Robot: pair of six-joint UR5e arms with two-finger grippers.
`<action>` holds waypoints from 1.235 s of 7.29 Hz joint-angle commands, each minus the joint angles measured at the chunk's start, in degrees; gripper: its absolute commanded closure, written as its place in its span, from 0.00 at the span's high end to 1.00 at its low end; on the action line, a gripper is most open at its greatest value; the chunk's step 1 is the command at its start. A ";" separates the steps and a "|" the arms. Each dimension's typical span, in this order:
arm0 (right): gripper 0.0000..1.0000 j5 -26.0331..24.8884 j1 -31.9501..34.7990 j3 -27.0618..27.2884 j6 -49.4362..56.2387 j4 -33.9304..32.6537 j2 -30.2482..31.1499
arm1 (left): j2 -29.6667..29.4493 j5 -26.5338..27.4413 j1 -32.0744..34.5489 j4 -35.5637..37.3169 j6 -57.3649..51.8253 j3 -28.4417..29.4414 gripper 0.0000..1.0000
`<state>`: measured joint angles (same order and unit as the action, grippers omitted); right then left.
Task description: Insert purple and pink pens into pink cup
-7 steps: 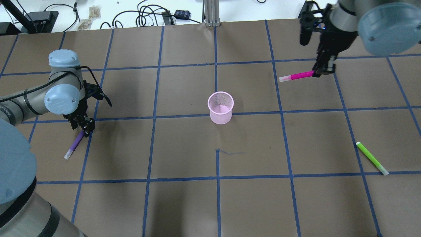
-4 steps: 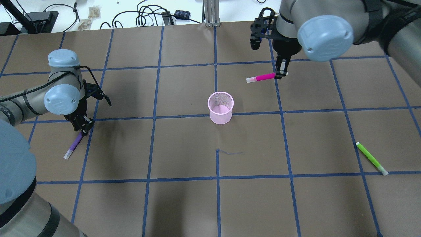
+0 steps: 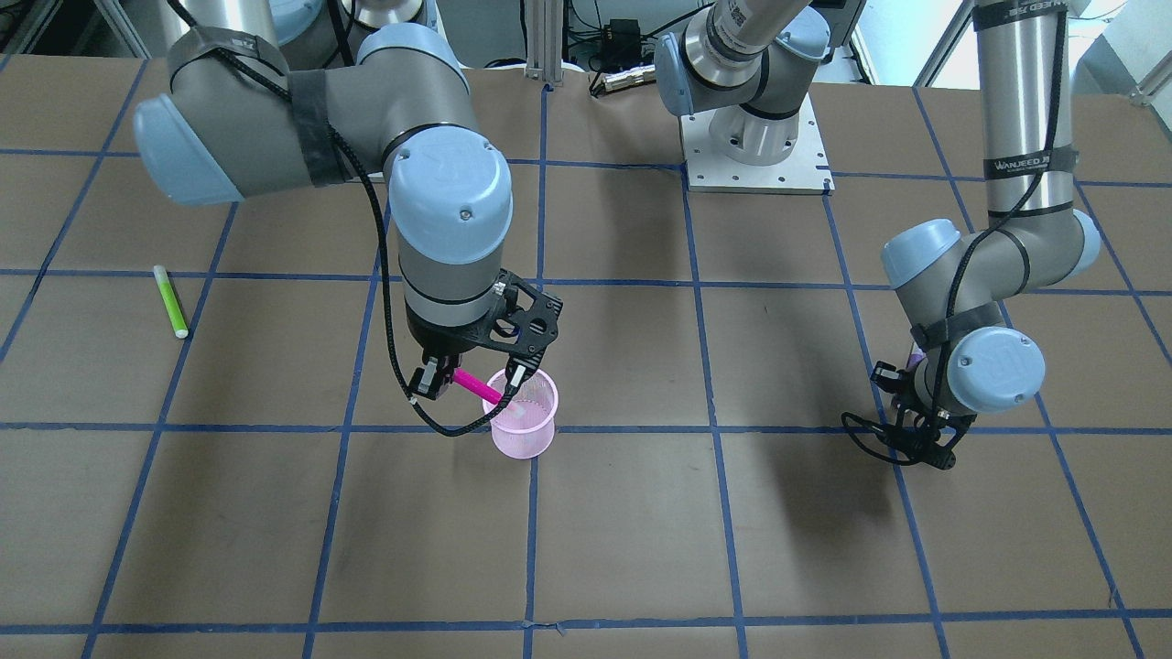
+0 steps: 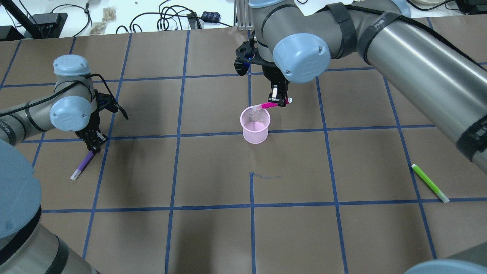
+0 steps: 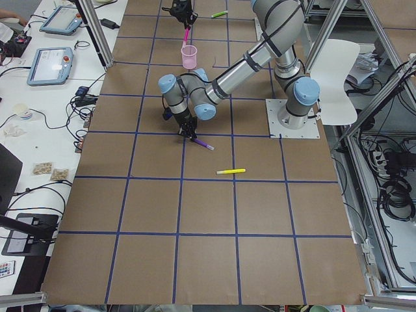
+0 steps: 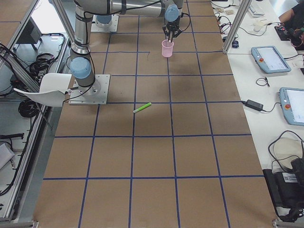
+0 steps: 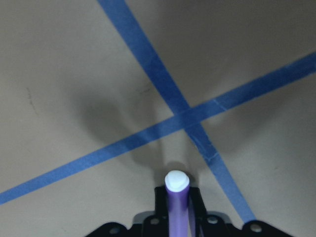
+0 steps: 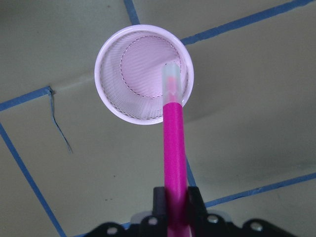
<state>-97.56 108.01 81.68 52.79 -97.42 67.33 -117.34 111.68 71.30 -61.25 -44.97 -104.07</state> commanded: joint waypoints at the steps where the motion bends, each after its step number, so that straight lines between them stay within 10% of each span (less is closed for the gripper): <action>1: 0.00 -4.20 1.41 -0.03 -5.83 2.92 -0.27 | 1.31 0.20 0.24 -0.27 -0.03 1.14 0.00; 6: 0.00 -6.15 5.45 -3.02 -10.25 2.77 -4.31 | 5.97 -1.73 2.87 -5.88 0.41 2.89 0.00; 7: 0.37 -5.63 5.63 -3.02 -10.34 2.59 -4.40 | 6.85 -2.26 3.06 -7.90 0.41 3.86 0.00; 8: 0.99 -5.80 5.63 -3.02 -12.34 3.11 -4.57 | 7.47 -4.61 3.14 -9.92 0.50 4.57 0.00; 9: 1.00 -5.98 5.55 -3.11 -13.06 3.11 -4.32 | 8.43 -6.55 3.32 -11.34 0.50 5.10 0.00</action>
<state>-103.41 113.55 78.67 40.94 -94.44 62.93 -109.99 107.44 74.40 -70.52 -44.50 -99.76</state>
